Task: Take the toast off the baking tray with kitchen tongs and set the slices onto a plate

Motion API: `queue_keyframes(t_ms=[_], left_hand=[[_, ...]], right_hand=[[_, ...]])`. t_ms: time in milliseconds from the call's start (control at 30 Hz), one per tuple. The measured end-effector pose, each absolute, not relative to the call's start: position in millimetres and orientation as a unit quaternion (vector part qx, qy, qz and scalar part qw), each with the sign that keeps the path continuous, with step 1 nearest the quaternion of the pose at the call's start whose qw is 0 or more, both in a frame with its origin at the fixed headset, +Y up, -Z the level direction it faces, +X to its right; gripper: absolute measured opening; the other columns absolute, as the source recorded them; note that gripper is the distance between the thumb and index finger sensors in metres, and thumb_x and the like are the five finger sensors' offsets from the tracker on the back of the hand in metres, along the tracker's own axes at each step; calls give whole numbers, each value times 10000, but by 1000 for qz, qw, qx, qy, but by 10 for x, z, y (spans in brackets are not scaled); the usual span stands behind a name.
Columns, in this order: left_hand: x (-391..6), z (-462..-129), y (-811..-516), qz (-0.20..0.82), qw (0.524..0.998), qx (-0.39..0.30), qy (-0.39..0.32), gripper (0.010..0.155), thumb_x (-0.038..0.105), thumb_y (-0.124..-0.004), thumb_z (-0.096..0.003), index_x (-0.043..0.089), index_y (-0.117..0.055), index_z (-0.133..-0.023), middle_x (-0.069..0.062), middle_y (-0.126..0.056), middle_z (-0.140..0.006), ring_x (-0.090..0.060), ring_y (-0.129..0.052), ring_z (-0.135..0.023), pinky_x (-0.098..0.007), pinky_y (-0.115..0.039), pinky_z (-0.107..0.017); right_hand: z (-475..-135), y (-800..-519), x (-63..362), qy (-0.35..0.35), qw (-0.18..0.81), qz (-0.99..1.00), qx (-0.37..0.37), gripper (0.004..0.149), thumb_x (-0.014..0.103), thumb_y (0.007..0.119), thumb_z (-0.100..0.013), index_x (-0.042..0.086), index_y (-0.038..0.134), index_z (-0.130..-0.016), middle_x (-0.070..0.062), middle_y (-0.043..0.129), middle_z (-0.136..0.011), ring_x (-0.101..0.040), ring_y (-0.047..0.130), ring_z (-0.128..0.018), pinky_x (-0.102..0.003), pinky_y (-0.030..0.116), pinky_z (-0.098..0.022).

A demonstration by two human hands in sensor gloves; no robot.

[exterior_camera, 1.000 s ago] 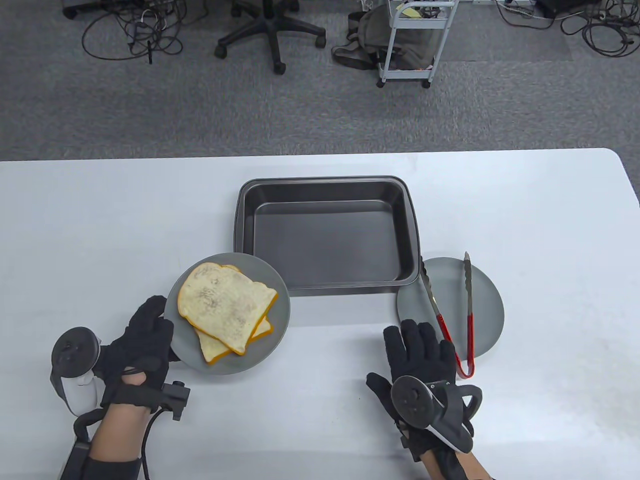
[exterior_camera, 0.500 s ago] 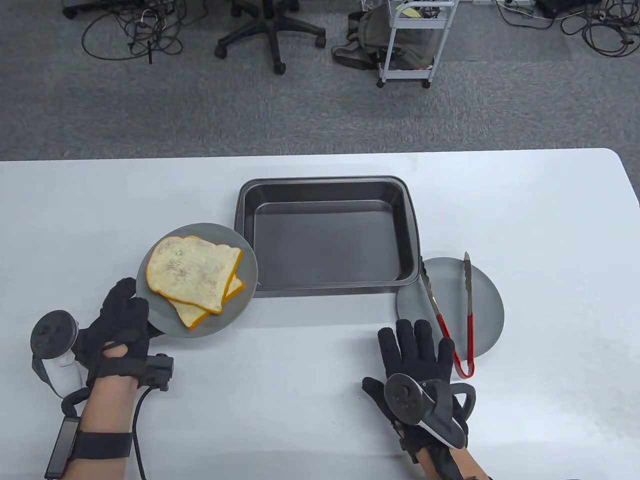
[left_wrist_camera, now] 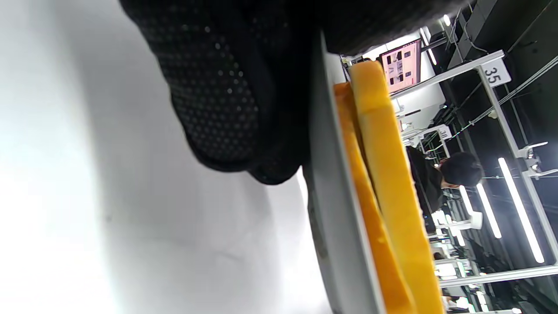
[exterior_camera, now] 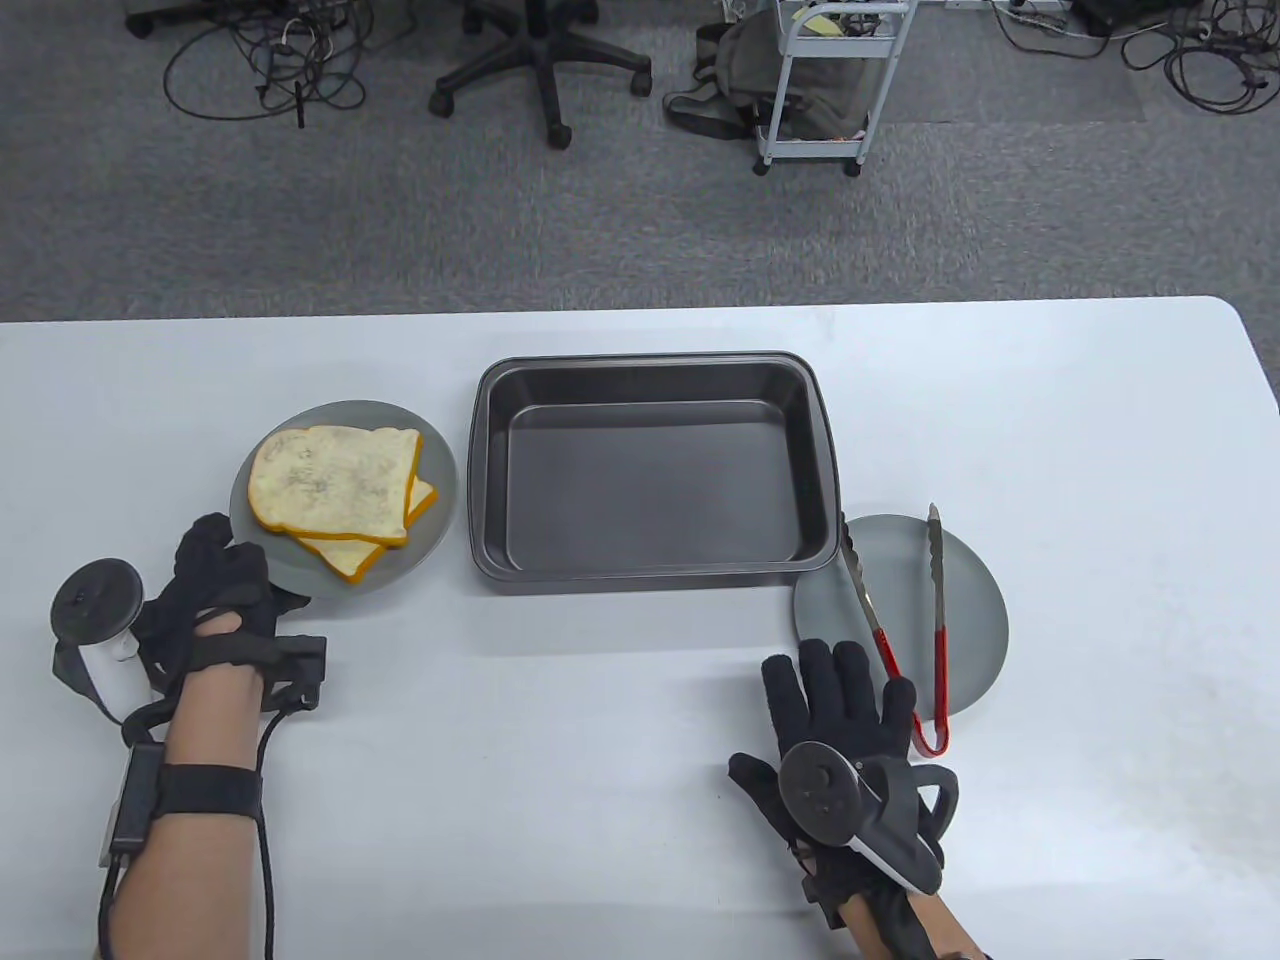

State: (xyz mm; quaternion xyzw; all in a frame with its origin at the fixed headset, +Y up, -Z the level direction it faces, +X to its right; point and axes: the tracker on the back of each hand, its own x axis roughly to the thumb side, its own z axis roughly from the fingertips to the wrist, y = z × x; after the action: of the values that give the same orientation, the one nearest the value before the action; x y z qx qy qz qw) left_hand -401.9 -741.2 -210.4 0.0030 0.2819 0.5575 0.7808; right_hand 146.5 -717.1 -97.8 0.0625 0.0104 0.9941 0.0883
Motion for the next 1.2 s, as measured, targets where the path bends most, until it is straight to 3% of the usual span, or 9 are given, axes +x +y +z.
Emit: queue_keyframes(t_ms=[533,733,967,1033,1200], left_hand=[[-3975,-2560,-7545,467,831,-86,288,624,309,-755,-522,163,-460,-1052,-49,-917,-880,-206,-1193,-531,-197,-1091,-383],[-3937,-2721,-7405,293,900,-104,306,633,343,-840,-502,223,-545,-1049,4,-976,-818,-130,-1174,-443,-164,-1046,-321],[-3808,-2833,-7382,139,935,-116,306,644,379,-893,-463,270,-612,-1032,20,-989,-760,-132,-1088,-403,-188,-962,-304],[-3789,-2842,-7361,127,934,-115,313,636,376,-922,-445,286,-659,-1018,20,-1009,-738,-123,-1104,-388,-172,-986,-288],[-3698,-2791,-7270,119,943,-131,281,653,384,-903,-452,267,-629,-1033,-34,-940,-864,-189,-1097,-531,-239,-989,-368]], right_hand=[[-1006,-7141,1511,24,107,992,62,910,648,823,-345,234,497,-1087,-142,457,-1183,-454,415,-1110,-778,336,-726],[-1005,-7140,1517,25,111,991,63,909,647,823,-346,234,498,-1087,-143,458,-1183,-453,417,-1110,-777,343,-725],[-1004,-7142,1520,32,112,991,61,911,647,823,-346,229,497,-1087,-144,458,-1183,-453,418,-1110,-777,345,-726],[-1003,-7143,1519,32,112,991,61,911,646,824,-346,228,498,-1087,-144,456,-1183,-453,418,-1109,-776,345,-726],[-994,-7144,1513,34,108,992,62,908,645,824,-348,228,498,-1087,-142,458,-1183,-452,419,-1110,-775,345,-727]])
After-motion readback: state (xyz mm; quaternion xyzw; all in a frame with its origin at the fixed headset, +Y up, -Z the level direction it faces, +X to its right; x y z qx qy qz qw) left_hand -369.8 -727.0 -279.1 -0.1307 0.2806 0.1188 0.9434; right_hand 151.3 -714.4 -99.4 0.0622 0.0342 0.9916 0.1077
